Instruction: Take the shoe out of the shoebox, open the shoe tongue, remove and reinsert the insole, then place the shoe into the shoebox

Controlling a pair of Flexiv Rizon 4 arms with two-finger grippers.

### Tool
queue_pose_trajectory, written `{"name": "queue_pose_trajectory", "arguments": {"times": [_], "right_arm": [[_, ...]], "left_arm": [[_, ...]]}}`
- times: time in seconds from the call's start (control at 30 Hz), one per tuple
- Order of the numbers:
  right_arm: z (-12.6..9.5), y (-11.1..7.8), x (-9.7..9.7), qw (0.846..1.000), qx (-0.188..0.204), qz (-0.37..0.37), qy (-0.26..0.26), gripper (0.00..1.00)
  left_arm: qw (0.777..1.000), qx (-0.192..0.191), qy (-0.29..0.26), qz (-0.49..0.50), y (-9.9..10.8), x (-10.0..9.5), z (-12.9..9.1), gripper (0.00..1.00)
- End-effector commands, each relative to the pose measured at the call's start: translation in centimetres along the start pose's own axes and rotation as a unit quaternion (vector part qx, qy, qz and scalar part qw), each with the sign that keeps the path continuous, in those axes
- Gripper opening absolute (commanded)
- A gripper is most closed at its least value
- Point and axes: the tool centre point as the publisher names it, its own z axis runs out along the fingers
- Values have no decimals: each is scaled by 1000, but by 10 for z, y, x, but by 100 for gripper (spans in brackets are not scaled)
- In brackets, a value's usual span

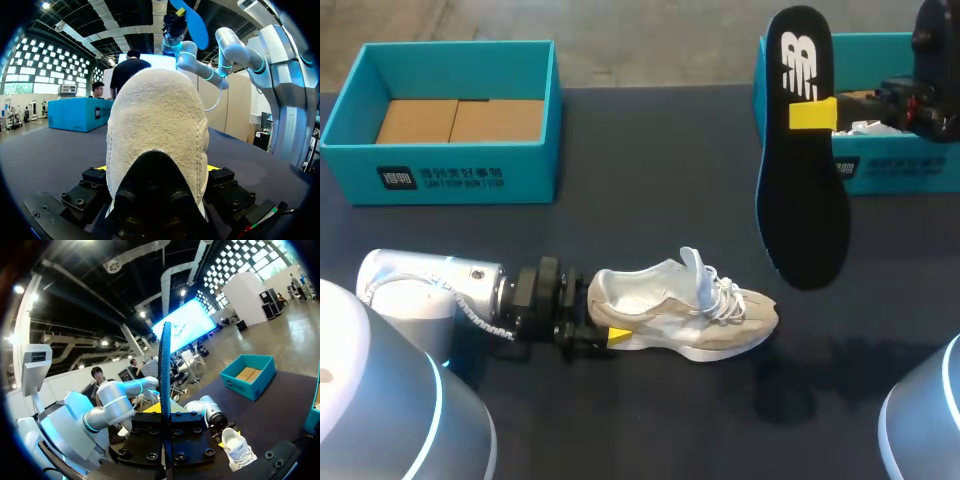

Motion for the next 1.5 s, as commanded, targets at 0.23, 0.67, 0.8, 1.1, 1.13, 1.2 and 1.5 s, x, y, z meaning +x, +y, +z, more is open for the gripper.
{"name": "queue_pose_trajectory", "arguments": {"times": [0.23, 0.67, 0.8, 1.1, 1.13, 1.2, 1.5], "right_arm": [[1, -2, 1, 1000, -1, 1, -1, 0], [1, -2, 1, 1000, -1, 1, -1, 0], [1, -2, 1, 1000, -1, 1, -1, 0], [1, -2, 1, 1000, -1, 1, -1, 0], [1, -2, 1, 1000, -1, 1, -1, 0], [1, -2, 1, 1000, -1, 1, -1, 0], [1, -2, 1, 1000, -1, 1, -1, 0]], "left_arm": [[1000, 0, 0, 0, -1, 1, 0, 0], [1000, -29, 3, 7, 5, 0, -9, 100], [999, -35, 5, 11, 5, 1, -12, 100], [998, -55, 9, 23, 0, 2, -16, 100], [998, -57, 9, 23, 0, 2, -17, 100], [997, -67, 9, 24, -1, 1, -19, 100], [994, -102, 16, 37, -8, 1, -34, 100]]}}
